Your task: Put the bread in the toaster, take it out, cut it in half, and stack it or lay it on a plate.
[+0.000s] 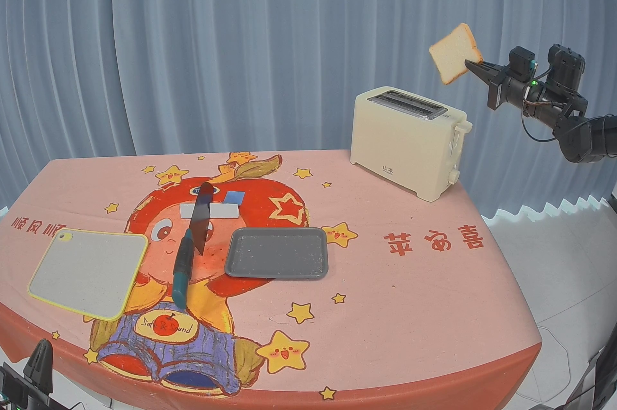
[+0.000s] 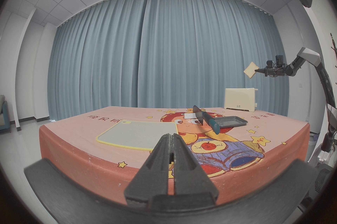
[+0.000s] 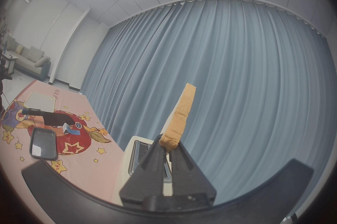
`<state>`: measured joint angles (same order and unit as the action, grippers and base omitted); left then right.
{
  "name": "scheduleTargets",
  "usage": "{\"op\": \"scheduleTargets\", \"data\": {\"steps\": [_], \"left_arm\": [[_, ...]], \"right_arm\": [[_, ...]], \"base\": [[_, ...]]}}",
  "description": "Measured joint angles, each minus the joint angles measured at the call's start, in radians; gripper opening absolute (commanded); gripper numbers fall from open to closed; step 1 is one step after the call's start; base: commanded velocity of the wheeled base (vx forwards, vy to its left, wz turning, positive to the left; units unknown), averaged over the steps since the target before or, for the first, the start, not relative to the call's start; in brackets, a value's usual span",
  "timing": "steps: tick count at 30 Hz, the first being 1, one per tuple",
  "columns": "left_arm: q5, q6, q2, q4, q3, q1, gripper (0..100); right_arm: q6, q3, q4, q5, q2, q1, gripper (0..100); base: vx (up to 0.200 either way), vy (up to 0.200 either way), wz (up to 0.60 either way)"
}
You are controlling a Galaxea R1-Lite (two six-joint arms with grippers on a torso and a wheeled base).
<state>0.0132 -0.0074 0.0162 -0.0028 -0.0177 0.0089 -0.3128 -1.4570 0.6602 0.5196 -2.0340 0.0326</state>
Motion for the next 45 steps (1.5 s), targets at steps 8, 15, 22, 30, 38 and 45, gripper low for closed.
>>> {"op": "scheduleTargets", "data": {"steps": [8,15,22,30,38,45], "left_arm": [[0.000,0.000,0.000,0.000,0.000,0.000,0],[0.000,0.000,0.000,0.000,0.000,0.000,0],[0.000,0.000,0.000,0.000,0.000,0.000,0],[0.000,0.000,0.000,0.000,0.000,0.000,0],[0.000,0.000,0.000,0.000,0.000,0.000,0],[0.000,0.000,0.000,0.000,0.000,0.000,0]], "right_arm": [[-0.011,-0.041,-0.016,0.002,-0.018,0.001,0],[-0.011,-0.084,-0.016,0.009,-0.039,0.000,0],[-0.025,-0.100,-0.015,0.025,-0.059,-0.002,0],[-0.033,-0.100,-0.013,0.033,-0.070,-0.007,0],[-0.049,-0.090,-0.007,0.050,-0.100,-0.004,0],[-0.081,-0.088,-0.004,0.051,-0.124,0.004,0]], "base": [[0.000,0.000,0.00],[0.000,0.000,0.00],[0.000,0.000,0.00],[0.000,0.000,0.00],[0.000,0.000,0.00],[0.000,0.000,0.00]]}}
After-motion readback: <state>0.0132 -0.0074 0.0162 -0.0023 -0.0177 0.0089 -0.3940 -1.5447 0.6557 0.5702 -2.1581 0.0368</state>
